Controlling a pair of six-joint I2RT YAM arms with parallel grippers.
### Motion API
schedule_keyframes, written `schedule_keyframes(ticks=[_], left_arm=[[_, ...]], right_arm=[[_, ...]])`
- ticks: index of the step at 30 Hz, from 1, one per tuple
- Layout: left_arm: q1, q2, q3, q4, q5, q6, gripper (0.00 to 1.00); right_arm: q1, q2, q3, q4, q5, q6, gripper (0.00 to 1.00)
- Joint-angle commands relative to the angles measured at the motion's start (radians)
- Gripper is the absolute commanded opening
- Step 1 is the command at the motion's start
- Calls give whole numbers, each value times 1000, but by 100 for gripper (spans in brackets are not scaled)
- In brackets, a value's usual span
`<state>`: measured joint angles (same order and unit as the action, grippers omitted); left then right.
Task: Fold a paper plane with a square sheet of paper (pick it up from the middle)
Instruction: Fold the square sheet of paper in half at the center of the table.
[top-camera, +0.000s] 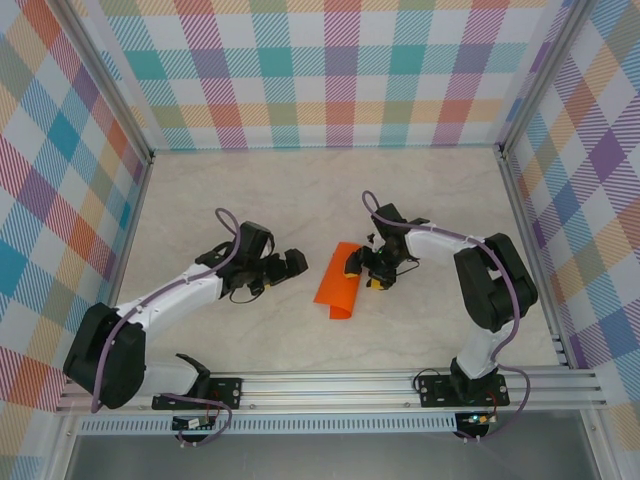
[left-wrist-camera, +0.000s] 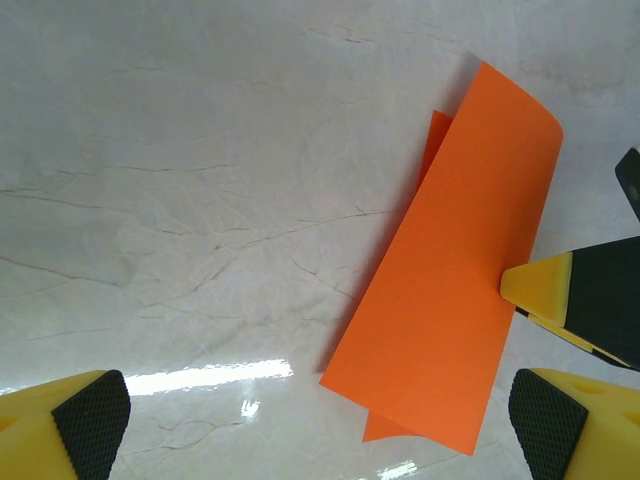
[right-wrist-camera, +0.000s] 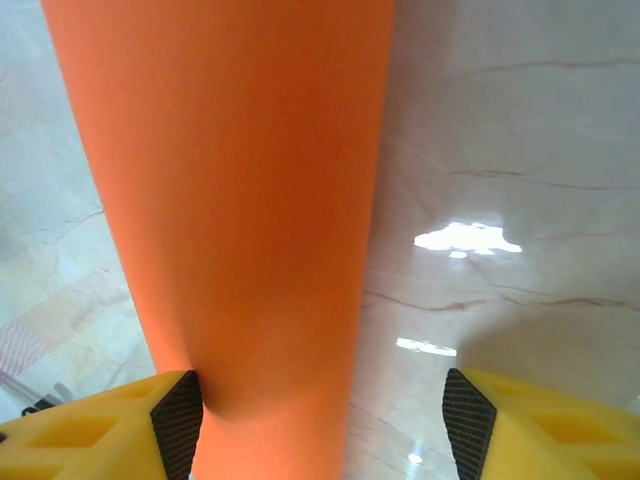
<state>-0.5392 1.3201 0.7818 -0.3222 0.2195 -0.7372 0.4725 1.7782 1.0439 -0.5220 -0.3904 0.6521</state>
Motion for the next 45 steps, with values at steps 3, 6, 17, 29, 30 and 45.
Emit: schedule_keyframes(ticks=[3, 6, 17, 29, 30, 45], left_arm=[[-40, 28, 54, 31, -5, -4, 96], [-52, 39, 58, 35, -15, -20, 95], [-83, 86, 89, 73, -25, -35, 94], [-86, 82, 91, 61, -42, -56, 94], [-86, 82, 91, 60, -42, -56, 93], [-87, 73, 90, 52, -37, -44, 94]], right_arm=[[-5, -44, -2, -114, 75, -69, 69], [-3, -45, -2, -159, 99, -100, 69], [-3, 15, 31, -177, 114, -119, 73], [0, 20, 14, -156, 147, -7, 74], [3, 22, 16, -157, 147, -12, 74], [21, 94, 76, -218, 148, -125, 78]])
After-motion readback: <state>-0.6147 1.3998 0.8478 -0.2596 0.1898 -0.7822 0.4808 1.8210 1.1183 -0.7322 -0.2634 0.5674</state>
